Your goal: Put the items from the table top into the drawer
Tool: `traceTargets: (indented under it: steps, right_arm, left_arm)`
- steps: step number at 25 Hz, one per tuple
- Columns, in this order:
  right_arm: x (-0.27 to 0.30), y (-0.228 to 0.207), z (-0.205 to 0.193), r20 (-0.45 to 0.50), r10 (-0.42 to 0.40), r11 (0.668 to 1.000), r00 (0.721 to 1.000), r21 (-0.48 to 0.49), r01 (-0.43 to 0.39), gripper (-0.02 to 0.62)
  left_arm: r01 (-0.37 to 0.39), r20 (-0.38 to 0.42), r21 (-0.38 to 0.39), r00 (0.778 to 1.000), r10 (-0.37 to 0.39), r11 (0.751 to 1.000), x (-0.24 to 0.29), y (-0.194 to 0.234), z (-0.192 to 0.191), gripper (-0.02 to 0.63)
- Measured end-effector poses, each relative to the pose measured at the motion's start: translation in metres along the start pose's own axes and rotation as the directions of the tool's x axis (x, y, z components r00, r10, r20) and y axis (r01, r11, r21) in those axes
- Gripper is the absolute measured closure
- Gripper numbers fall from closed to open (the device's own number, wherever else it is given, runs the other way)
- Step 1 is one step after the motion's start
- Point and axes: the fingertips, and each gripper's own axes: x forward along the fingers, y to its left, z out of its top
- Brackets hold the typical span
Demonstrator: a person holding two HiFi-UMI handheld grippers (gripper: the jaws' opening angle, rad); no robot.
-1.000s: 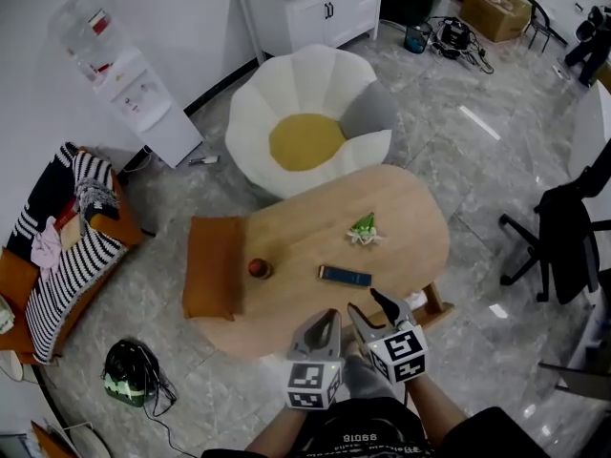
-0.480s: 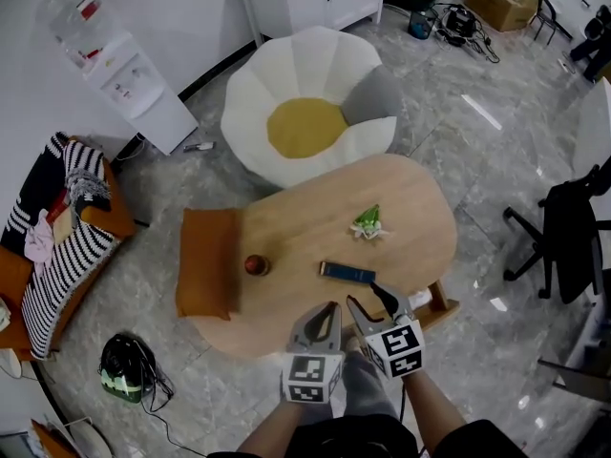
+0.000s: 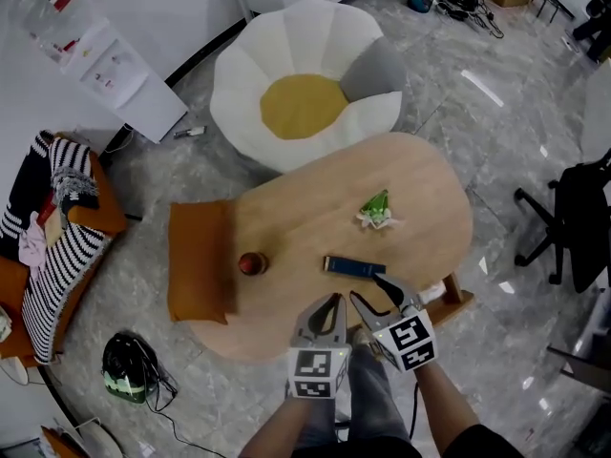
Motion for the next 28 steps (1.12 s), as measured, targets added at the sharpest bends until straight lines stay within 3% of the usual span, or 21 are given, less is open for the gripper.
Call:
traceTargets:
  steps: [8, 14, 23, 28]
  right_arm:
    - [0.031, -0.016, -0.027, -0.03, -0.001, 0.998, 1.0, -0.059, -0.001, 0.376]
    - [0.053, -0.021, -0.043, -0.031, 0.045, 0.997, 0.999, -0.064, -0.047, 0.349]
    - [0.091, -0.037, -0.076, -0.059, 0.052, 0.991, 0.997, -0.12, -0.059, 0.35]
    - [0.104, -0.042, -0.096, -0.105, 0.081, 0.977, 0.991, -0.186, -0.1, 0.35]
  left_arm:
    - [-0.021, -0.034, -0.033, 0.999, 0.02, 0.999, 0.028, 0.022, -0.03, 0.589]
    - [-0.014, -0.062, -0.007, 0.998, 0.013, 1.0, 0.05, 0.03, -0.059, 0.589]
    - [-0.02, -0.036, -0.027, 0.999, 0.019, 0.999, 0.09, 0.041, -0.075, 0.589]
    - [-0.022, -0.061, -0.02, 0.998, 0.021, 1.0, 0.099, 0.05, -0.096, 0.589]
